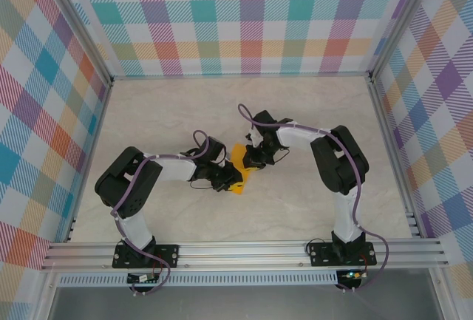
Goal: Fold a paper plane with a square sheet of paper (pick it up from the middle)
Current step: Fold the triangle a second time at the center of the table.
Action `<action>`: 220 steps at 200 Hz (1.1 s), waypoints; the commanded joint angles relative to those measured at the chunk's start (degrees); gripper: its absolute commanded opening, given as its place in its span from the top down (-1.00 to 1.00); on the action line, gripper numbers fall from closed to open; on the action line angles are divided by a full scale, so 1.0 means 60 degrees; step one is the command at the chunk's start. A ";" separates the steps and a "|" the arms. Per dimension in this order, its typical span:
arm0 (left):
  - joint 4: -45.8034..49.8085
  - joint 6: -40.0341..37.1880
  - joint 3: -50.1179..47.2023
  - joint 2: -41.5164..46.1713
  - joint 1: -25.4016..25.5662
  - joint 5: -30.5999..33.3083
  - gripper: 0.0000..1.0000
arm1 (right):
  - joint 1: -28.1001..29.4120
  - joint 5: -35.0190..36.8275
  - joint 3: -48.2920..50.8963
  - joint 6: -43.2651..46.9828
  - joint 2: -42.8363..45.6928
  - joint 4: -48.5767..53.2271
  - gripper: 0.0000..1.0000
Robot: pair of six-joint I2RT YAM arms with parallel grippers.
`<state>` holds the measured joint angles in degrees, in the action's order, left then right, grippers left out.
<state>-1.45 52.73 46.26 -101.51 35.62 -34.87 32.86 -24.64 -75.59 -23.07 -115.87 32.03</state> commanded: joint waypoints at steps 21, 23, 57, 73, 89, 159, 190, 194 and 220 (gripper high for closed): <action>0.0740 0.0061 -0.0195 -0.0216 0.0136 0.0483 0.68 | 0.0048 0.0445 -0.0027 -0.0186 0.1021 0.0247 0.71; 0.0740 0.0063 -0.0195 -0.0204 0.0130 0.0499 0.68 | 0.0046 0.0438 0.0001 -0.0199 0.1051 0.0240 0.71; 0.0726 0.0086 -0.0234 -0.0205 0.0129 0.0524 0.69 | 0.0060 -0.0095 0.0535 -0.0395 0.1446 -0.0032 0.69; 0.0726 0.0089 -0.0239 -0.0219 0.0128 0.0524 0.69 | 0.0090 -0.0426 0.0806 -0.0484 0.1500 -0.0239 0.71; 0.0712 0.0103 -0.0226 -0.0220 0.0129 0.0538 0.69 | 0.0132 -0.0681 0.0952 -0.0556 0.1460 -0.0397 0.74; 0.0748 0.0077 -0.0182 -0.0278 0.0133 0.0473 0.70 | 0.0379 -0.0900 0.0549 -0.0579 0.0781 -0.0454 0.81; 0.0759 0.0066 -0.0152 -0.0278 0.0139 0.0478 0.70 | 0.0419 -0.0738 0.0413 -0.0585 0.0522 -0.0414 0.82; 0.0774 0.0071 -0.0154 -0.0271 0.0142 0.0468 0.70 | 0.0412 -0.0715 0.0397 -0.0593 0.0497 -0.0393 0.82; 0.0825 0.0047 -0.0112 -0.0274 0.0143 0.0465 0.70 | 0.0412 -0.0596 0.0339 -0.0651 0.0394 -0.0410 0.82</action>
<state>-1.26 52.97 46.26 -101.51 35.81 -34.26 34.98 -28.47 -71.55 -26.35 -112.49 29.47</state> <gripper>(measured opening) 0.150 0.091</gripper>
